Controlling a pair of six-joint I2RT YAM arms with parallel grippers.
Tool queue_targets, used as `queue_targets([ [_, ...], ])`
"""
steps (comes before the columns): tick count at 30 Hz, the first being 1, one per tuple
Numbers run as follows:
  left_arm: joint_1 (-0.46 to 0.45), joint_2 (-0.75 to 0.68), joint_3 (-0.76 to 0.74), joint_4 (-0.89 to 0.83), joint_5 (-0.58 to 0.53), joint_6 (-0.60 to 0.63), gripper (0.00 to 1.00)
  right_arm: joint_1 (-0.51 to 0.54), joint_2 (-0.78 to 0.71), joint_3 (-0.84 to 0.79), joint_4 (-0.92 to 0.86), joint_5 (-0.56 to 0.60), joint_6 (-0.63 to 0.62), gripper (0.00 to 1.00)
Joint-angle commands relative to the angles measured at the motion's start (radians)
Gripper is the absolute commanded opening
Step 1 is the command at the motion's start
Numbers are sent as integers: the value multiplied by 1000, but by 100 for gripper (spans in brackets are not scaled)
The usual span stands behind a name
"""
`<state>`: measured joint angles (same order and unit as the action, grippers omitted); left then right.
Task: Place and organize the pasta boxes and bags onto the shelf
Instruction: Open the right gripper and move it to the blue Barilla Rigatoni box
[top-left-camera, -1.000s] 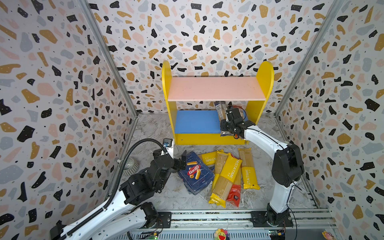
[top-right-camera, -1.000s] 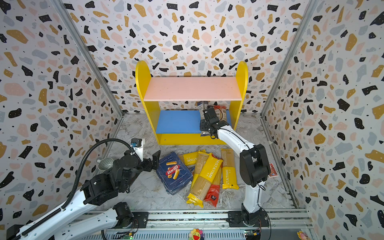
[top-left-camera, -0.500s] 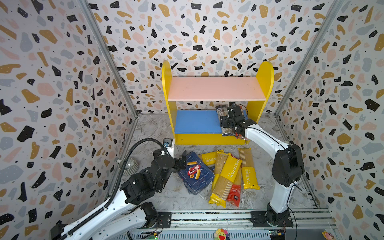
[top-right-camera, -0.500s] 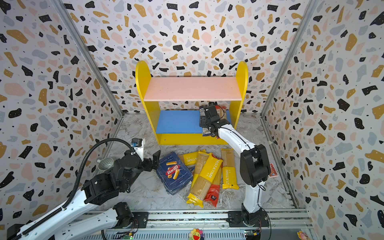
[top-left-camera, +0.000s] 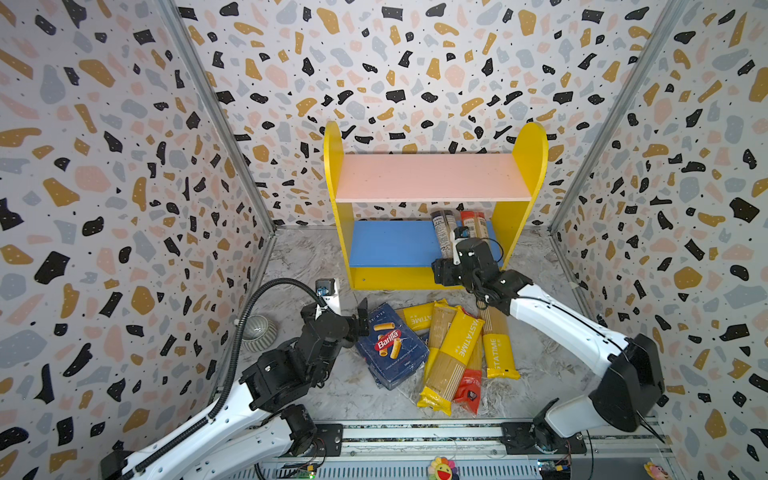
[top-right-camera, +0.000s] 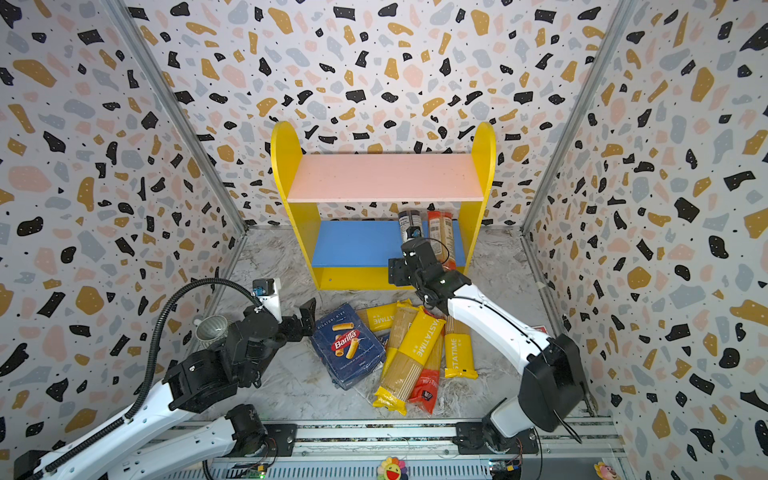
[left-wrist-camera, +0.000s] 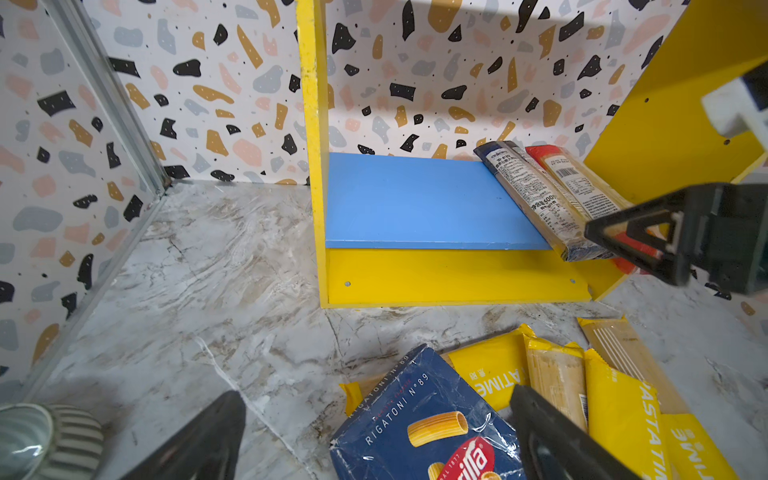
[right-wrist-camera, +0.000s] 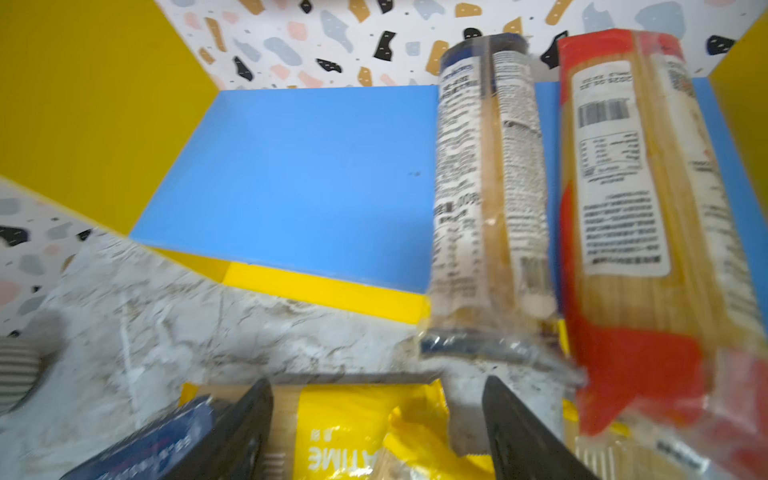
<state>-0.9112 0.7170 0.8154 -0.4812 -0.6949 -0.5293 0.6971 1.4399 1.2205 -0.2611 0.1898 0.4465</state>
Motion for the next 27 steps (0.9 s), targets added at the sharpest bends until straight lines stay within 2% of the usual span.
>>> queue_targets([
  [1,-3,-20,-73,89,21,-139,99,64,-88,-60,-27,-58,46,79],
  [4,-3,-68,-127,146,20,-186,99,74,-115,-147,-4,-193,75,80],
  [8,-3,-105,-173,129,-10,-222,100,74,-131,-246,18,-290,85,84],
  [13,-3,-13,-217,74,8,-333,99,73,-109,-327,76,-436,79,86],
  [18,-2,76,-293,106,46,-466,99,70,-59,-385,168,-615,87,86],
  [22,-3,37,-371,137,41,-529,91,68,-29,-403,200,-687,86,87],
  [27,-2,-66,-470,186,26,-555,86,61,26,-392,169,-727,60,90],
])
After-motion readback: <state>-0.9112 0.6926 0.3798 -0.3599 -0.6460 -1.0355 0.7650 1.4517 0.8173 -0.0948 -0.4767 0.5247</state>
